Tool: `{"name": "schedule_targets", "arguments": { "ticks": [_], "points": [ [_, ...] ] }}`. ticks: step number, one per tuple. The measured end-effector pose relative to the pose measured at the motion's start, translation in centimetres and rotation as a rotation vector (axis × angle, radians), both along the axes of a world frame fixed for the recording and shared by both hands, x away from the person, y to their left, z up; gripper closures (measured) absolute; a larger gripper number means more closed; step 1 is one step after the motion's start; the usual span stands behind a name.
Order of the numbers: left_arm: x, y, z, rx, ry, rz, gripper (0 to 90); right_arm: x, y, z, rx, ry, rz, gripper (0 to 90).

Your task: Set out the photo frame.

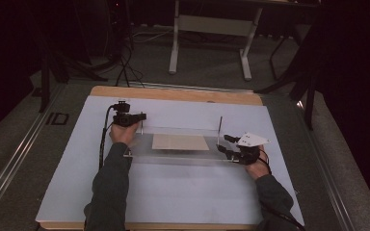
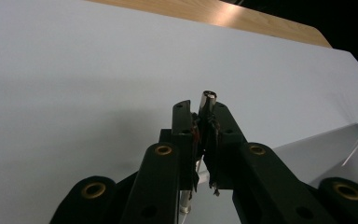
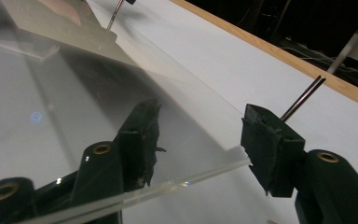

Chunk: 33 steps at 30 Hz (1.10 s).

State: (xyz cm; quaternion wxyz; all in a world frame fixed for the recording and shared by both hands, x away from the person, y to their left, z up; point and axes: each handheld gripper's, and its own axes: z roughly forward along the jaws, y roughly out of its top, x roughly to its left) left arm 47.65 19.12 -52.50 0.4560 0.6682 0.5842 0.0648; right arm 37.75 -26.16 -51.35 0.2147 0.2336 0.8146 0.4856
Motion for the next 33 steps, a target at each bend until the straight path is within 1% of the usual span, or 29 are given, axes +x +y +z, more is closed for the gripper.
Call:
{"name": "schedule_targets", "arguments": {
  "ticks": [2, 3, 4, 5, 7, 9, 11, 13, 14, 16, 17, 18, 19, 21, 22, 24, 26, 27, 28, 29, 30, 33],
  "points": [
    [0.0, 0.0, 0.0, 0.002, 0.004, -0.002, 82.1, 0.0, 0.0, 0.0, 0.0, 0.001, -0.001, 44.8],
    [0.1, 0.0, -0.2, 0.003, 0.019, -0.009, 81.4, 0.0, 0.0, 0.0, 0.002, 0.003, -0.003, 44.7],
    [0.1, 0.0, -0.2, 0.003, 0.019, -0.009, 79.9, 0.0, 0.0, 0.0, 0.002, 0.003, -0.003, 44.7],
    [0.2, -0.1, -0.6, 0.01, 0.058, -0.025, 79.9, 0.0, 0.0, 0.0, 0.003, 0.004, -0.003, 44.8],
    [0.0, -0.1, -0.5, 0.025, 0.038, -0.028, 78.3, 0.0, 0.0, 0.0, -0.004, 0.004, -0.001, 44.7],
    [-0.2, 0.0, -0.3, 0.04, 0.001, -0.037, 77.5, 0.0, 0.0, 0.0, 0.0, 0.004, -0.002, 44.7],
    [-0.4, 0.3, -0.1, 0.039, -0.026, -0.035, 75.6, 0.0, 0.0, 0.1, 0.005, 0.01, -0.006, 44.8],
    [-0.7, 0.8, 0.0, 0.029, -0.043, -0.029, 74.6, 0.1, 0.0, 0.1, 0.004, 0.014, -0.005, 44.8],
    [-0.9, 1.0, 0.0, 0.023, -0.05, -0.035, 73.5, 0.1, 0.0, 0.1, 0.004, 0.013, -0.004, 44.8],
    [-1.0, 1.2, 0.1, 0.025, -0.057, -0.038, 72.3, 0.1, 0.0, 0.1, 0.003, 0.013, -0.005, 44.8],
    [-1.3, 1.4, 0.2, 0.036, -0.071, -0.044, 72.3, 0.1, 0.0, 0.1, 0.004, 0.013, -0.005, 44.8],
    [-1.5, 1.5, 0.2, 0.039, -0.075, -0.045, 72.3, 0.1, 0.0, 0.1, 0.004, 0.013, -0.005, 44.8],
    [-1.7, 1.6, 0.3, 0.034, -0.082, -0.047, 72.0, 0.1, 0.0, 0.1, 0.005, 0.014, -0.006, 44.8],
    [-2.1, 1.8, 0.4, -0.004, -0.098, -0.061, 69.4, 0.1, 0.0, 0.2, 0.005, 0.014, -0.007, 44.8],
    [-2.4, 1.9, 0.6, -0.009, -0.106, -0.069, 68.0, 0.1, 0.0, 0.2, 0.004, 0.014, -0.008, 44.8],
    [-2.9, 1.9, 0.9, 0.019, -0.118, -0.087, 66.3, 0.1, 0.0, 0.2, 0.003, 0.013, -0.007, 44.8],
    [-3.5, 2.1, 1.2, 0.035, -0.136, -0.1, 65.2, 0.1, 0.0, 0.2, 0.004, 0.014, -0.008, 44.8],
    [-3.8, 2.1, 1.3, 0.05, -0.143, -0.11, 64.4, 0.1, 0.0, 0.2, 0.004, 0.014, -0.008, 44.8],
    [-3.8, 2.1, 1.3, 0.05, -0.143, -0.11, 62.6, 0.1, 0.0, 0.2, 0.004, 0.014, -0.008, 44.8],
    [-4.3, 2.2, 1.5, 0.075, -0.159, -0.134, 62.6, 0.1, 0.0, 0.2, 0.004, 0.014, -0.01, 44.9],
    [-4.6, 2.2, 1.5, 0.087, -0.163, -0.14, 62.0, 0.0, 0.1, 0.1, 0.003, 0.011, -0.013, 44.9],
    [-5.4, 2.5, 1.6, 0.101, -0.186, -0.154, 62.0, 0.0, 0.1, 0.2, 0.002, 0.014, -0.013, 44.9]
  ]
}}
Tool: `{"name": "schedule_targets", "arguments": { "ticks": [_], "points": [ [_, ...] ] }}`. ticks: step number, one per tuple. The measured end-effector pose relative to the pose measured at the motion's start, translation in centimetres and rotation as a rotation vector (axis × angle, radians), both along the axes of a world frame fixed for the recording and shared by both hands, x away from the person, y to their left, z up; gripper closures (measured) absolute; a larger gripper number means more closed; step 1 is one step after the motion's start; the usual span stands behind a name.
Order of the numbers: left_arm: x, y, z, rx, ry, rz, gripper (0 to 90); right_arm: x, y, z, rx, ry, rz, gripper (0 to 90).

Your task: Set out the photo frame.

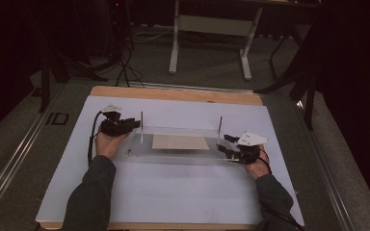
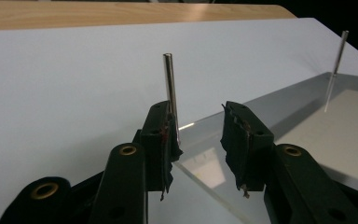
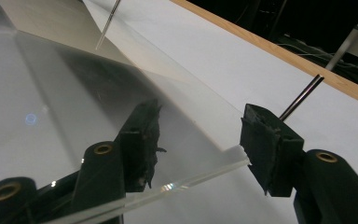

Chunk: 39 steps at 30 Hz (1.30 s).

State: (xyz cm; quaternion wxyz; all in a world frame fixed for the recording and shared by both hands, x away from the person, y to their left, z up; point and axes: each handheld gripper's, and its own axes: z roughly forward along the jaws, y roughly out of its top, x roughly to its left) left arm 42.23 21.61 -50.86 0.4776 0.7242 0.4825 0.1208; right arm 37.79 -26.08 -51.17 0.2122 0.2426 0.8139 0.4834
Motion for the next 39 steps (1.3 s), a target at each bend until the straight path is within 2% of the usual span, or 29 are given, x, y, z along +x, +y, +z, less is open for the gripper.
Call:
{"name": "schedule_targets", "arguments": {
  "ticks": [2, 3, 4, 7, 9, 11, 14, 19, 21, 26, 31, 33, 34, 39],
  "points": [
    [-0.2, 0.1, 0.0, 0.008, -0.011, -0.005, 61.5, 0.0, 0.0, 0.0, 0.0, 0.001, 0.0, 44.9],
    [-0.7, 0.3, 0.1, 0.035, -0.037, -0.002, 60.6, 0.0, 0.0, 0.0, 0.002, -0.001, -0.003, 44.9],
    [-0.9, 0.4, 0.1, 0.041, -0.046, -0.001, 60.5, -0.1, 0.0, 0.0, 0.002, 0.0, -0.004, 44.9],
    [-1.3, 0.6, -0.1, 0.047, -0.06, -0.012, 59.5, -0.1, 0.0, 0.0, 0.002, 0.0, -0.005, 44.9],
    [-1.9, 0.6, -0.3, 0.083, -0.073, -0.023, 58.9, 0.0, 0.0, 0.0, 0.003, 0.004, -0.006, 44.9],
    [-2.2, 0.8, -0.4, 0.084, -0.076, -0.029, 58.7, 0.0, 0.0, 0.0, 0.003, 0.005, -0.006, 44.9],
    [-2.7, 1.3, -0.5, 0.058, -0.093, -0.013, 58.6, -0.1, 0.1, 0.0, 0.004, 0.003, -0.01, 44.8],
    [-3.5, 1.8, -0.7, 0.106, -0.118, 0.025, 57.8, 0.0, 0.1, 0.0, 0.004, 0.003, -0.009, 44.8],
    [-3.8, 1.9, -0.8, 0.106, -0.126, 0.016, 57.8, 0.0, 0.0, 0.0, 0.004, 0.004, -0.009, 44.9],
    [-4.4, 1.9, -1.3, 0.158, -0.152, 0.005, 55.9, 0.0, 0.0, 0.1, 0.009, 0.004, -0.009, 44.9],
    [-4.9, 2.1, -1.8, 0.156, -0.163, -0.013, 54.4, 0.1, 0.0, 0.2, 0.013, 0.008, -0.013, 44.9],
    [-5.0, 2.0, -1.8, 0.162, -0.179, -0.023, 53.0, 0.1, 0.0, 0.2, 0.014, 0.007, -0.013, 44.9],
    [-5.3, 1.8, -1.8, 0.188, -0.211, -0.045, 53.0, 0.1, 0.0, 0.2, 0.013, 0.007, -0.012, 44.9],
    [-6.0, 1.3, -1.9, 0.216, -0.265, -0.104, 52.4, 0.2, 0.0, 0.3, 0.017, 0.01, -0.013, 44.9]
  ]
}}
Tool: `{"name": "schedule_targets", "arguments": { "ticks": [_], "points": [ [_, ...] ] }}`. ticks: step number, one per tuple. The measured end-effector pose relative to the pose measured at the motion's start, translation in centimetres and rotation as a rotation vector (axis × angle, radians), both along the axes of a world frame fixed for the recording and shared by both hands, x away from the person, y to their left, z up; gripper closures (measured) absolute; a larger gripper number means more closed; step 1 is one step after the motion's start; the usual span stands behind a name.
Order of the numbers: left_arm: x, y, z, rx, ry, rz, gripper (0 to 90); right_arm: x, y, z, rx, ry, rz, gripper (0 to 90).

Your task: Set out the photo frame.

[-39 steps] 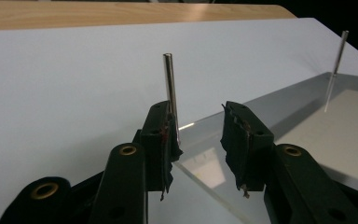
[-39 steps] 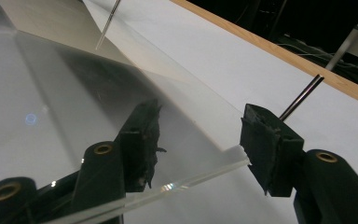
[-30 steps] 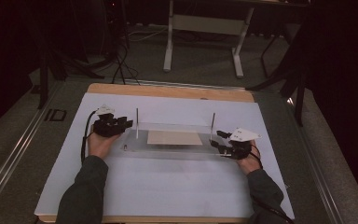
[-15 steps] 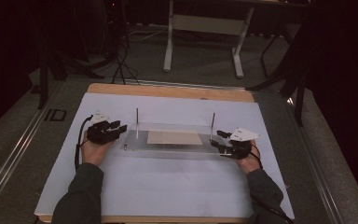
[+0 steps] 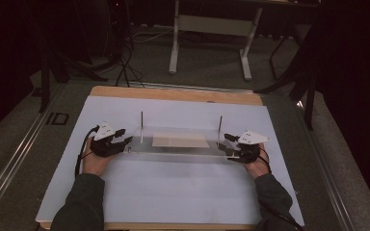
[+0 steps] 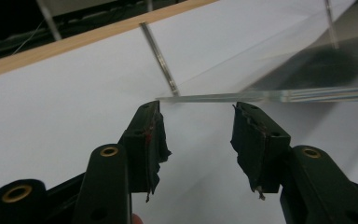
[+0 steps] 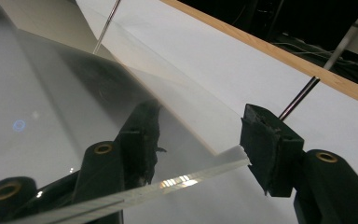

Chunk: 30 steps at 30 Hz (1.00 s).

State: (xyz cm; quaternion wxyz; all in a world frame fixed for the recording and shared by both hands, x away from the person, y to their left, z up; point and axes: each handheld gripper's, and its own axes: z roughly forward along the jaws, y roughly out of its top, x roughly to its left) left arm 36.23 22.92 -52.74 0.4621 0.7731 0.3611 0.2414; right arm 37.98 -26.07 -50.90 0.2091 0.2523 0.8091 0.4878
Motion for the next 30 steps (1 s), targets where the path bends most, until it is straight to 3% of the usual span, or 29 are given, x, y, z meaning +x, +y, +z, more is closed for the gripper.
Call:
{"name": "schedule_targets", "arguments": {
  "ticks": [7, 14, 23, 30],
  "points": [
    [-0.2, -0.6, 0.1, 0.009, -0.056, -0.045, 51.0, 0.1, 0.0, 0.1, 0.008, 0.006, -0.003, 45.0],
    [-0.2, -1.5, 0.3, 0.024, -0.088, -0.066, 52.5, 0.3, -0.1, 0.2, 0.019, 0.013, -0.001, 44.9],
    [0.1, -1.9, 0.6, -0.003, -0.089, -0.083, 57.6, 0.5, 0.0, 0.4, 0.036, 0.02, -0.008, 45.0],
    [0.4, -2.1, 0.8, -0.018, -0.081, -0.058, 58.2, 0.6, 0.1, 0.5, 0.058, 0.029, -0.015, 45.2]
  ]
}}
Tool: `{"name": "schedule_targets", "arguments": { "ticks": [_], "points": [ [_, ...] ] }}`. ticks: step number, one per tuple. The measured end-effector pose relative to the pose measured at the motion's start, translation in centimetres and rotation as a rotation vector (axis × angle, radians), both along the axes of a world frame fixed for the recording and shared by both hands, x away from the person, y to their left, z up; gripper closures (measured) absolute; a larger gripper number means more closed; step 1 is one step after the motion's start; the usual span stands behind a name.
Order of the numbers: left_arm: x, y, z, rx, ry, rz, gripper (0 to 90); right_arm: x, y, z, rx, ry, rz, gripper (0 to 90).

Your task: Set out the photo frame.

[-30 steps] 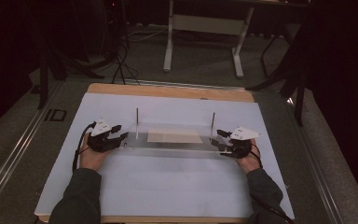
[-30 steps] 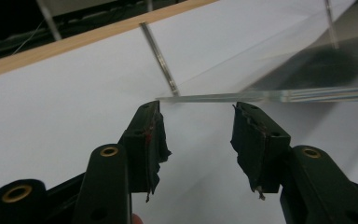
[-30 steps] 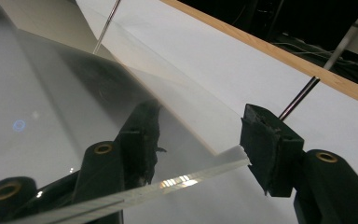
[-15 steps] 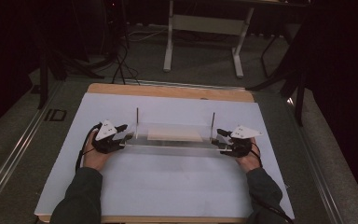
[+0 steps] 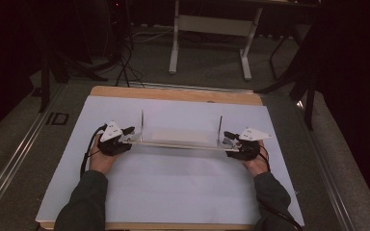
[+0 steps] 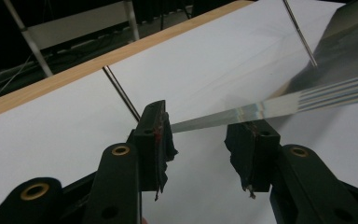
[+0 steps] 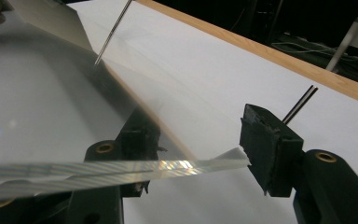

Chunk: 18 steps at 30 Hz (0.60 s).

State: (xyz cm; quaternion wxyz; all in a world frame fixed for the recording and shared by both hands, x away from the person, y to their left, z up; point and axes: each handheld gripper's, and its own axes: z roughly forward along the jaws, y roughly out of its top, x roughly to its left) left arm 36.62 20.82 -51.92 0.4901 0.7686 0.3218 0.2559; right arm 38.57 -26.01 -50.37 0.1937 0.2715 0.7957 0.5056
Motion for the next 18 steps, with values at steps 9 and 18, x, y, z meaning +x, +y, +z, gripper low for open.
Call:
{"name": "schedule_targets", "arguments": {
  "ticks": [9, 18],
  "points": [
    [0.28, -0.11, 0.33, -0.007, -0.005, 0.019, 59.3, 0.43, -0.07, 0.32, 0.03, 0.007, -0.013, 45.6],
    [0.96, -0.39, 0.53, 0.0, -0.017, 0.008, 53.6, 0.65, -0.17, 0.39, 0.05, 0.009, -0.013, 46.0]
  ]
}}
